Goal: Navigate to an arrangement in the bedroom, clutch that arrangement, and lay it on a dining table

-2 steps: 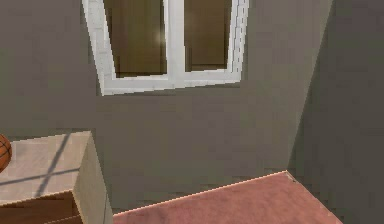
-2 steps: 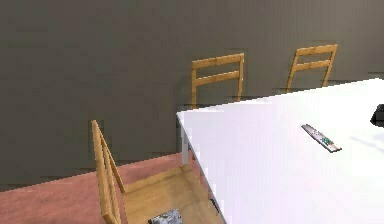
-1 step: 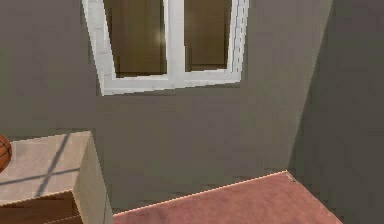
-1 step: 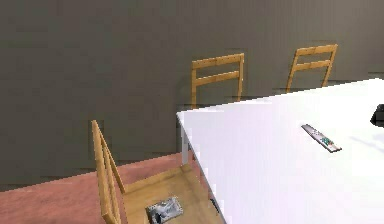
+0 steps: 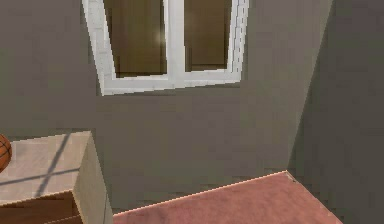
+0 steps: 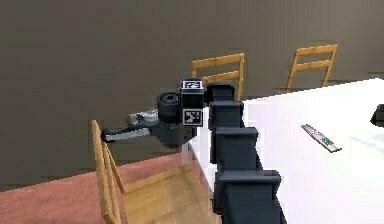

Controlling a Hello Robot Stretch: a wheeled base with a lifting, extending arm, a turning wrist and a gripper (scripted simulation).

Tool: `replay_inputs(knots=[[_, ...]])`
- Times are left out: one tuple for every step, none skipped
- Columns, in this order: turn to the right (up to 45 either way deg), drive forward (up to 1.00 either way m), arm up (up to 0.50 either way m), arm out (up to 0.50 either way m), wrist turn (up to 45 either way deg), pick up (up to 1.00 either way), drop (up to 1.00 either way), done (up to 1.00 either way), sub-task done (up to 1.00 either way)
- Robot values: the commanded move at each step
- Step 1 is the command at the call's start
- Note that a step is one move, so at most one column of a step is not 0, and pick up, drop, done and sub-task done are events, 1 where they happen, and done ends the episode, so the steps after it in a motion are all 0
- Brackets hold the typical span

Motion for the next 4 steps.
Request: replay_inputs(knots=[[0.0,0.0,0.02,0.0,0.0,0.0,0.0,0.0,0.0],[0.0,0.0,0.0,0.0,-45.0,0.0,0.0,0.0,0.0],[0.0,0.0,0.0,0.0,-39.0,0.0,0.0,0.0,0.0],[0.0,0.0,0.0,-0.18,0.0,0.0,0.0,0.0,0.0]])
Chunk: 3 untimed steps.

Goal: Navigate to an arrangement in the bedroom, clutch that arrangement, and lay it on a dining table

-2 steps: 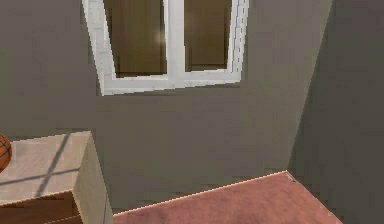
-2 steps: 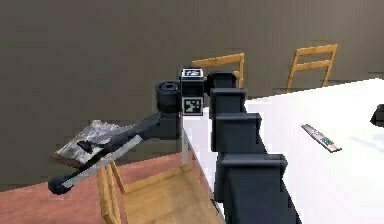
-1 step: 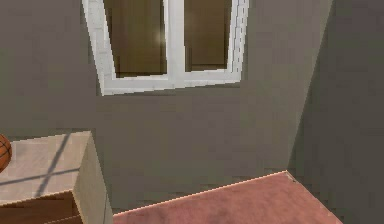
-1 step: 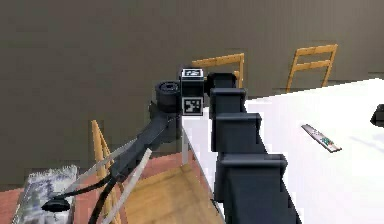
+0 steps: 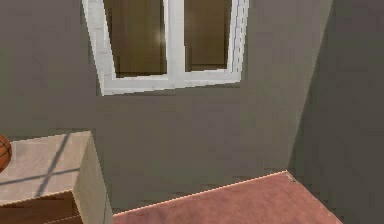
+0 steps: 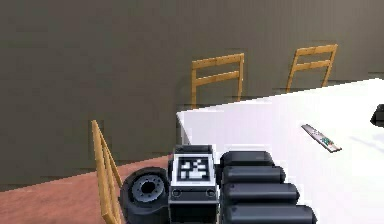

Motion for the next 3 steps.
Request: replay_inputs(knots=[[-45.0,0.0,0.0,0.0,0.0,0.0,0.0,0.0,0.0],[-45.0,0.0,0.0,0.0,0.0,0.0,0.0,0.0,0.0],[-12.0,0.0,0.0,0.0,0.0,0.0,0.0,0.0,0.0]])
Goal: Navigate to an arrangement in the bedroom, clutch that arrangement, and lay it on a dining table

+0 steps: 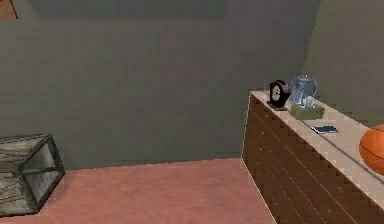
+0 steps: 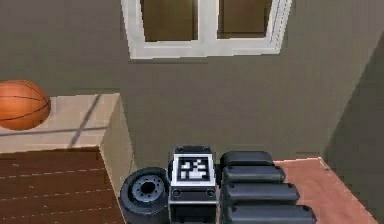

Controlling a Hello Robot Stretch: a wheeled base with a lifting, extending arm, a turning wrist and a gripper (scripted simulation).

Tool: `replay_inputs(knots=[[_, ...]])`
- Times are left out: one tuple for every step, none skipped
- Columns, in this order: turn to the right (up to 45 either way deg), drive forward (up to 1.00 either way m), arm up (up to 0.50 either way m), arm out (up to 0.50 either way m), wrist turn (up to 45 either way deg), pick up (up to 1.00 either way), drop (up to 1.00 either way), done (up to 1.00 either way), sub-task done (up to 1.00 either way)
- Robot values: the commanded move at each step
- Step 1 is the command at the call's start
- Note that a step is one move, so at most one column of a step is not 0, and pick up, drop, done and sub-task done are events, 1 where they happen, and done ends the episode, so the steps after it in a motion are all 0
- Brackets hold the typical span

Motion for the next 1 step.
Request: replay_inputs(knots=[[0.0,0.25,0.0,0.0,0.0,0.0,0.0,0.0,0.0]])
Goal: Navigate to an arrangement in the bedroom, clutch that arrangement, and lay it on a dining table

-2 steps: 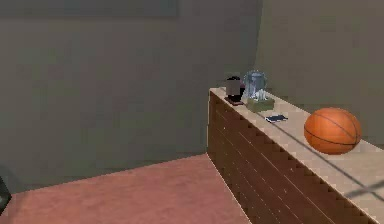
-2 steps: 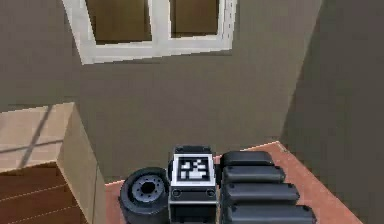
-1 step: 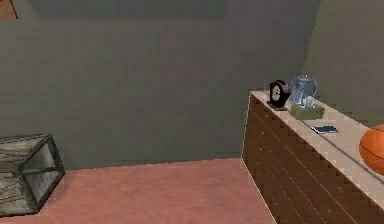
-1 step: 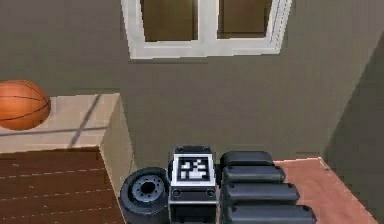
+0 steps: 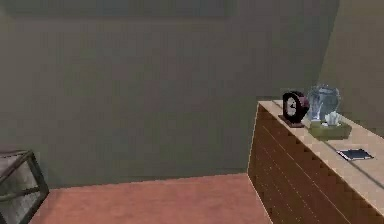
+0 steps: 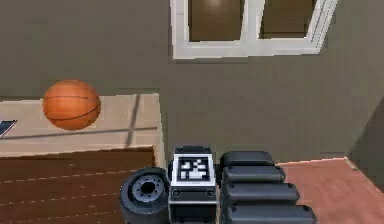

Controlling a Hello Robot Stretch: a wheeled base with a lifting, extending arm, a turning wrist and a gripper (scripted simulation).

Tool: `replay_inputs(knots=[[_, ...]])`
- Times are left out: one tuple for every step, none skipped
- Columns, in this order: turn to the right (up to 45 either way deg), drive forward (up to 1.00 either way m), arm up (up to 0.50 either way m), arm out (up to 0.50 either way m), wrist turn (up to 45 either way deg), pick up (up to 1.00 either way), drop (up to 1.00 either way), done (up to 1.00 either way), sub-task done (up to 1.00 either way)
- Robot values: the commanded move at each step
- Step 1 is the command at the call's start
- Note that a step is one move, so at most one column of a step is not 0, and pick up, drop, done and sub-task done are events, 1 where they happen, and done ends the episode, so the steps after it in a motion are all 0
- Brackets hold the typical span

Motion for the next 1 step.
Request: replay_inputs(knots=[[-45.0,0.0,0.0,0.0,0.0,0.0,0.0,0.0,0.0]])
